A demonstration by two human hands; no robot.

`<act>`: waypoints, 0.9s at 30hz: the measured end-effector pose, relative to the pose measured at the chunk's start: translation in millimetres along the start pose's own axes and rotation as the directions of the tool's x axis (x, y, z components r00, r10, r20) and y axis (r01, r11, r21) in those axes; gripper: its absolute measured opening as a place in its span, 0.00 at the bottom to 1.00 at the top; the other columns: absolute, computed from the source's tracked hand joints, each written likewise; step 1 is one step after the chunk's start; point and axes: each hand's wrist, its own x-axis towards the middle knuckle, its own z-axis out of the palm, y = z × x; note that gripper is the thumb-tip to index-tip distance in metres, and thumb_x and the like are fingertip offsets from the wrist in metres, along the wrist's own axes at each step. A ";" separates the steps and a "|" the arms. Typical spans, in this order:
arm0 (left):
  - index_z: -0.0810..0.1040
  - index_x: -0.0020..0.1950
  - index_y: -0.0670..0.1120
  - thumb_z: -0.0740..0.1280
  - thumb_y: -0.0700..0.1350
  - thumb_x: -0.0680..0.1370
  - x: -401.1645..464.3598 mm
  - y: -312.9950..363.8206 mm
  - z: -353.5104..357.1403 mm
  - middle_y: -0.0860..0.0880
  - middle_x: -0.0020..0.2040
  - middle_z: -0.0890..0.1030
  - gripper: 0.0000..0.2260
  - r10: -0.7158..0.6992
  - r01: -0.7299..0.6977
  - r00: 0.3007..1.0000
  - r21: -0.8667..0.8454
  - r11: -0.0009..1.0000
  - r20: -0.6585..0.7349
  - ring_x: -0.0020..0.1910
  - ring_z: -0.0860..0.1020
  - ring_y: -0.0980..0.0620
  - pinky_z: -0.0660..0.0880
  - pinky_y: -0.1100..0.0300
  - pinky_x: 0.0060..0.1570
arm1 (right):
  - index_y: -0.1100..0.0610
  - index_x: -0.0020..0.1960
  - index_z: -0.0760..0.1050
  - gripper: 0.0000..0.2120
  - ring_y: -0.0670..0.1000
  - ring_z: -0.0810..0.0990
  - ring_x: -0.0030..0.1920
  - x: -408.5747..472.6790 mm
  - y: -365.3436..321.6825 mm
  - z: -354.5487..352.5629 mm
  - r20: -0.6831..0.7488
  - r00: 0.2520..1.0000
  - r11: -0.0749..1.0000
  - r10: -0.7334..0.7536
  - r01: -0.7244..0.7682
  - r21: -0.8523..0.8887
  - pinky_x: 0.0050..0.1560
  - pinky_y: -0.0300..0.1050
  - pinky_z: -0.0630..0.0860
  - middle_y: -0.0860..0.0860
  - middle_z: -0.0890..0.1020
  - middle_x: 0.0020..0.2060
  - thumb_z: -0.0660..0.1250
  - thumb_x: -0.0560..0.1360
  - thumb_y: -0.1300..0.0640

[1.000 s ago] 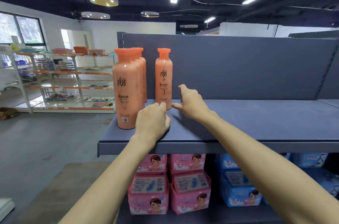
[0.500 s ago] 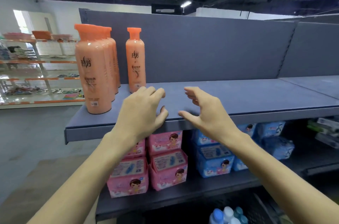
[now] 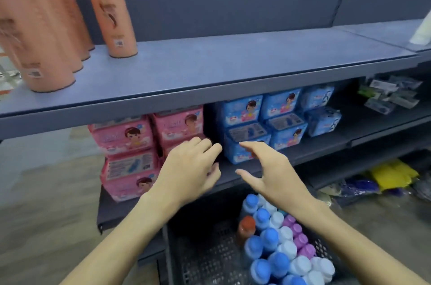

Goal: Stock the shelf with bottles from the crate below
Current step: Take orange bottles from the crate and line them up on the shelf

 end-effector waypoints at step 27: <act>0.76 0.54 0.46 0.64 0.48 0.72 -115.3 85.0 209.1 0.48 0.46 0.80 0.12 -0.206 0.363 0.705 -0.096 0.927 0.679 0.47 0.78 0.45 0.75 0.53 0.44 | 0.59 0.68 0.65 0.24 0.63 0.79 0.57 -87.1 149.0 193.4 0.562 0.517 0.750 0.646 -0.566 -0.342 0.51 0.53 0.76 0.60 0.80 0.56 0.67 0.76 0.52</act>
